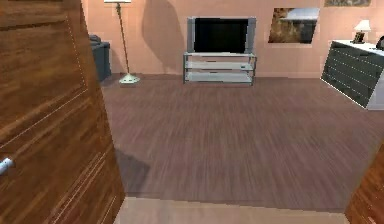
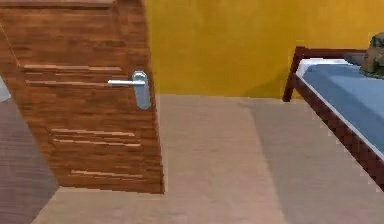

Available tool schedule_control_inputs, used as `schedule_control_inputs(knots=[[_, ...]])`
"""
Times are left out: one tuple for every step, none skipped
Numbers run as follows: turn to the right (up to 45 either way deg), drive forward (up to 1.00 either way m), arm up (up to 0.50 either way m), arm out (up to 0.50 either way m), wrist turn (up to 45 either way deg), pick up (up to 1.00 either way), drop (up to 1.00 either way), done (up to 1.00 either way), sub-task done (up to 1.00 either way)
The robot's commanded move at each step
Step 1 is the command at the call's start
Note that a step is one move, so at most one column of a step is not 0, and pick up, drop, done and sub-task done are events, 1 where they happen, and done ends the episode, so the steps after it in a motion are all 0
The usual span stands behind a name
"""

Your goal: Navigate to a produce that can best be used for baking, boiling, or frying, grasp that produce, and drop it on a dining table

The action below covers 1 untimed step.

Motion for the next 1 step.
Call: schedule_control_inputs(knots=[[6.0,0.00,0.00,0.00,0.0,0.00,0.00,0.00,0.00]])
